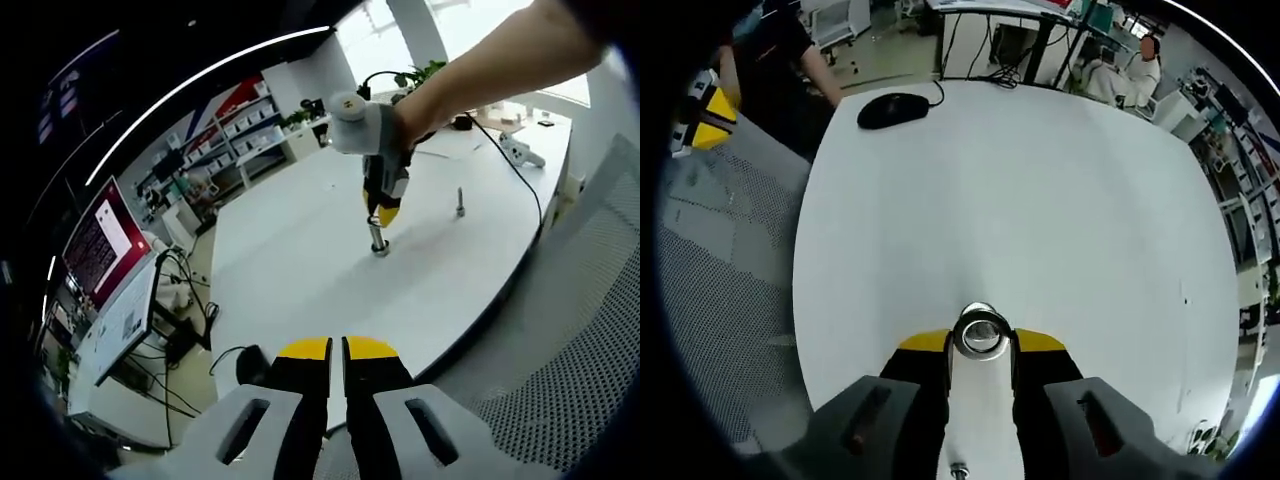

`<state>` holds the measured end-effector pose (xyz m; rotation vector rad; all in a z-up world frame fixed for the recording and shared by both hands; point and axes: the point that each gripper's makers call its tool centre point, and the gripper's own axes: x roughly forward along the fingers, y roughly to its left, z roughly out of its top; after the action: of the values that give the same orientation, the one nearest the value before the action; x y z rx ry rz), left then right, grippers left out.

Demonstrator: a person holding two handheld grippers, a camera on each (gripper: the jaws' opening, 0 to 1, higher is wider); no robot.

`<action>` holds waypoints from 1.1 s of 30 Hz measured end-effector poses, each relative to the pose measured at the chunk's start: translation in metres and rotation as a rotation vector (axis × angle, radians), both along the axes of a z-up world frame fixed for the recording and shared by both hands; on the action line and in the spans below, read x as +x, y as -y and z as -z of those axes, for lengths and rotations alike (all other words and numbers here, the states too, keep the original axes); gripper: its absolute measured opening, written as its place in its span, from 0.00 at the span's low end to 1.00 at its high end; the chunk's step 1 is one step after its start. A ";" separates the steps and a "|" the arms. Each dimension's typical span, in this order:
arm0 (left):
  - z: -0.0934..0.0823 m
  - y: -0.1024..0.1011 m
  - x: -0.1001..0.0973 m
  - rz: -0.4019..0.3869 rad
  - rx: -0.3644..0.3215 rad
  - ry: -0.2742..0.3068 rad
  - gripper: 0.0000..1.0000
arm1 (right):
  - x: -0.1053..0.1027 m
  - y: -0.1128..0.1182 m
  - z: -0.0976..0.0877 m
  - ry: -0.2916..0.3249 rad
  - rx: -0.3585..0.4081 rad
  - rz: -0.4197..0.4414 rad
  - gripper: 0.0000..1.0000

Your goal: Place the washer onto the threaded stud by aligning its center hole with the stud, sliding it down to the base, and recovering from edge contact or off-axis alignment until the washer reaches the visible bottom stop.

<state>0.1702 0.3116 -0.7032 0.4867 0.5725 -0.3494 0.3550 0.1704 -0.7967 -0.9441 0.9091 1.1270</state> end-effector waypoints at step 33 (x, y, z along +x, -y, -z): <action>0.001 0.001 -0.001 0.005 -0.001 -0.010 0.02 | 0.004 -0.003 0.048 -0.058 -0.137 -0.039 0.23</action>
<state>0.1697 0.3105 -0.7043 0.4855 0.5802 -0.3574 0.3592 0.1730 -0.8452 -1.0495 1.0291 1.1408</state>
